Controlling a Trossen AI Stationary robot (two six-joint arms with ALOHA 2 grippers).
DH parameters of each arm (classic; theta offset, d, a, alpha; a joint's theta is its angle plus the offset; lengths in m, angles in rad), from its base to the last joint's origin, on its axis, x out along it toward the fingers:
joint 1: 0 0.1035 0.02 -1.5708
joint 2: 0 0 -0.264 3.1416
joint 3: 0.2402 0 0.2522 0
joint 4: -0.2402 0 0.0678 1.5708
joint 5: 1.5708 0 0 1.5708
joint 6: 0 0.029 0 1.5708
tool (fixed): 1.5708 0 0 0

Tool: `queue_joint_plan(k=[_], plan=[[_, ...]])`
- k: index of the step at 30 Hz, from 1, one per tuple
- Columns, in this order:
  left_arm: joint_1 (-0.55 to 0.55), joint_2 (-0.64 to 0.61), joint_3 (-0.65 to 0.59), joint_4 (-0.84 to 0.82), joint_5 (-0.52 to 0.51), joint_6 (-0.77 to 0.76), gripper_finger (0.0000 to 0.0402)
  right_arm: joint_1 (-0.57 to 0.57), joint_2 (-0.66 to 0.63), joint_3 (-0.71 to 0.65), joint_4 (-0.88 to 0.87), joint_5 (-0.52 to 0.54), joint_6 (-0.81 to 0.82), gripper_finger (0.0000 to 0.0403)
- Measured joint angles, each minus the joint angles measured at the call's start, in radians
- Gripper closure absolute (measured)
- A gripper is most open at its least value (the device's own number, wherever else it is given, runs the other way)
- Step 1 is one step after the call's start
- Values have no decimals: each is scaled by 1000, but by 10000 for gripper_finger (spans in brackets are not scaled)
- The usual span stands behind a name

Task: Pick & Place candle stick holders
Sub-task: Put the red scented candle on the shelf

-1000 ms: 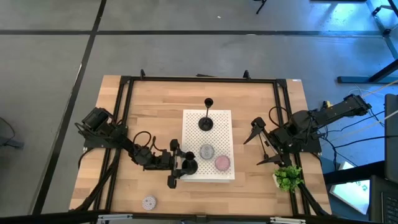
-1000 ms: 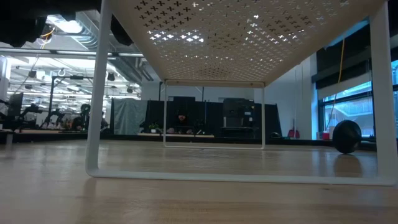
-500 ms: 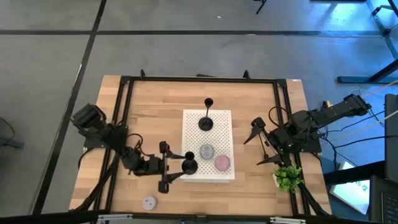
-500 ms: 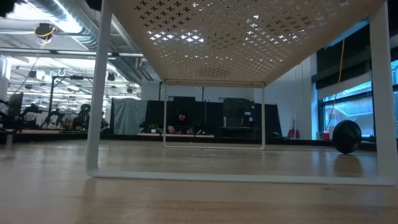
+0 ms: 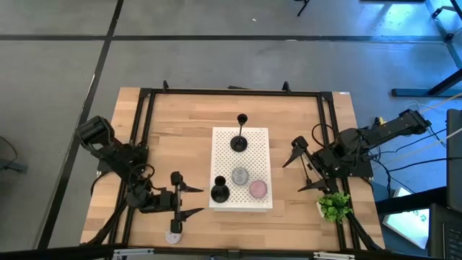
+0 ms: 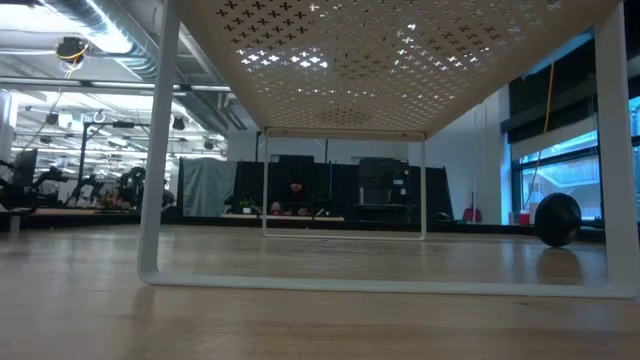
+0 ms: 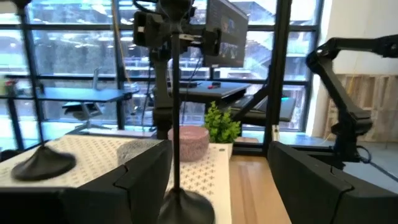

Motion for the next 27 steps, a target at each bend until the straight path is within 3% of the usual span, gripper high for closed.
queue_joint_plan(k=[7,16,23,27], plan=[[-29,0,0,11,-245,99,139,0,0,0,-17,1,0,10],[36,0,0,-2,-237,163,139,0,0,0,-36,1,-26,10],[-79,0,0,-6,-461,198,139,0,0,0,-38,1,-22,10],[-137,0,0,-5,-488,167,139,0,4,0,-37,0,1,10]])
